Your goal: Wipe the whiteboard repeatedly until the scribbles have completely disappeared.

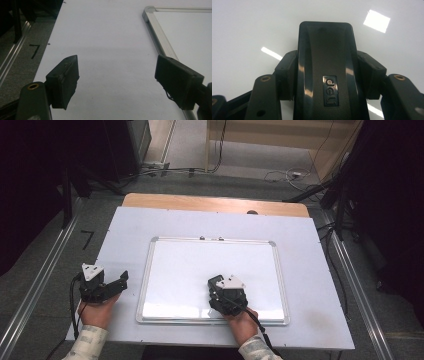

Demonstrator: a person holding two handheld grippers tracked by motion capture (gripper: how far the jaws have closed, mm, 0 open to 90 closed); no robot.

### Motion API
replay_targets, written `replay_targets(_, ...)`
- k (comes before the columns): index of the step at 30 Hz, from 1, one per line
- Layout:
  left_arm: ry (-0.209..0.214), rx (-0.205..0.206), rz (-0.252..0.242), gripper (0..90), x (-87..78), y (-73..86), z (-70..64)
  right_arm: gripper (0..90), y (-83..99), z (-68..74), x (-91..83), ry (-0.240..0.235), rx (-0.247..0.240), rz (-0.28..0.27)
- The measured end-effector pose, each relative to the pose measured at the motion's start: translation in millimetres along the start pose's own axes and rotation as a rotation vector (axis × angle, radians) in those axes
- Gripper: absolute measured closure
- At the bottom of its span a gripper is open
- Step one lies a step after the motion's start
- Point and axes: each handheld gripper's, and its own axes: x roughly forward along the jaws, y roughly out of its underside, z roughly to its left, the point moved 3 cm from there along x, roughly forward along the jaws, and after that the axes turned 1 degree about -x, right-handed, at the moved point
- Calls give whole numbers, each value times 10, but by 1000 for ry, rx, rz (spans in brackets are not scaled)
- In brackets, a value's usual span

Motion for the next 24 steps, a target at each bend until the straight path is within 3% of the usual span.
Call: replay_targets(24, -1, -2, 0, 200, -1, 2, 1, 388, 183, -455, -125, 57, 64, 1)
